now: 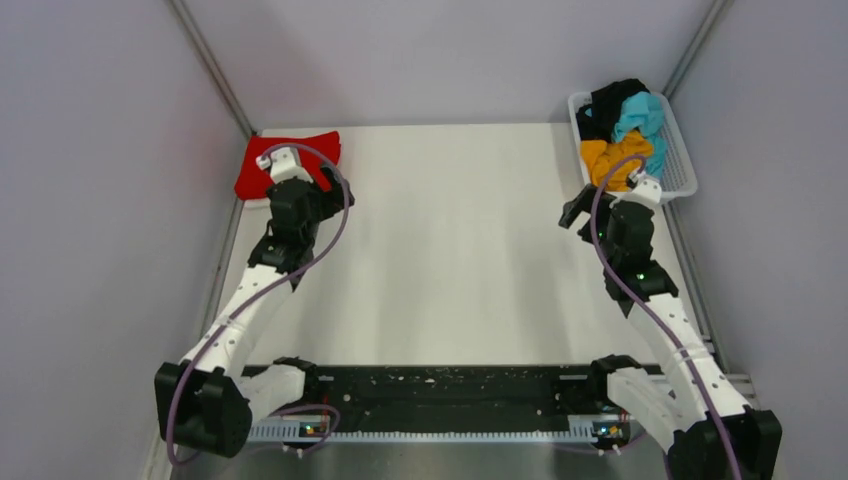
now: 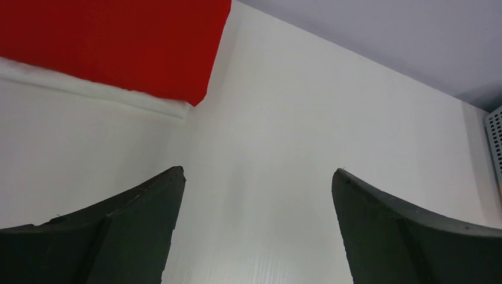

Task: Fold and stack the t-shirts
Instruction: Grab crumpled tshirt from bin with the right arm

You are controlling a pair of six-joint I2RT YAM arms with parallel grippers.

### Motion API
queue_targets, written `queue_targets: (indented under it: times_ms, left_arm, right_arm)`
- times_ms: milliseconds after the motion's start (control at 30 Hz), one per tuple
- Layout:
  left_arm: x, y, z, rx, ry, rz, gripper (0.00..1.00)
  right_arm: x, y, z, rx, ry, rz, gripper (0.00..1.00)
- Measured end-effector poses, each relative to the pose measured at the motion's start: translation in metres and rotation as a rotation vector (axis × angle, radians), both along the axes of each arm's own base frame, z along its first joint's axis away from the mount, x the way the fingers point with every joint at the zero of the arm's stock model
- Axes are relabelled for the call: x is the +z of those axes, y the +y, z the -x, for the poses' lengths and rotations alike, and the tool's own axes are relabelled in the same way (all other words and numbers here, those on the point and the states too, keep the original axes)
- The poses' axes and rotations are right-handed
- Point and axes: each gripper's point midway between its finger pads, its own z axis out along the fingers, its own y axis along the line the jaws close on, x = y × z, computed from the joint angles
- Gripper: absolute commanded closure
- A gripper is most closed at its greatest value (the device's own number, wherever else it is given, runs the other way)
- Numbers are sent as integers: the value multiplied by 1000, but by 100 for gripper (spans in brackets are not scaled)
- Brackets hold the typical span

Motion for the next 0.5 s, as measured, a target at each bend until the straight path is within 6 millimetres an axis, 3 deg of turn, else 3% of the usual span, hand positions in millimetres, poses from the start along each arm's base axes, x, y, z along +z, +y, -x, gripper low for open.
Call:
queue_targets:
  times_ms: [133, 267, 400, 500]
  left_arm:
    - [3, -8, -20, -29, 11, -9, 1]
    - [3, -12, -28, -44, 15, -14, 1]
    - [1, -13, -32, -48, 24, -19, 1]
    - [2, -12, -32, -46, 33, -32, 1]
  right_arm:
    - [12, 0, -5, 3, 9, 12, 1]
    - [33, 1, -32, 0, 10, 39, 1]
    - [50, -7, -84, -59, 55, 56, 3]
    - [55, -26, -128, -124, 81, 42, 10]
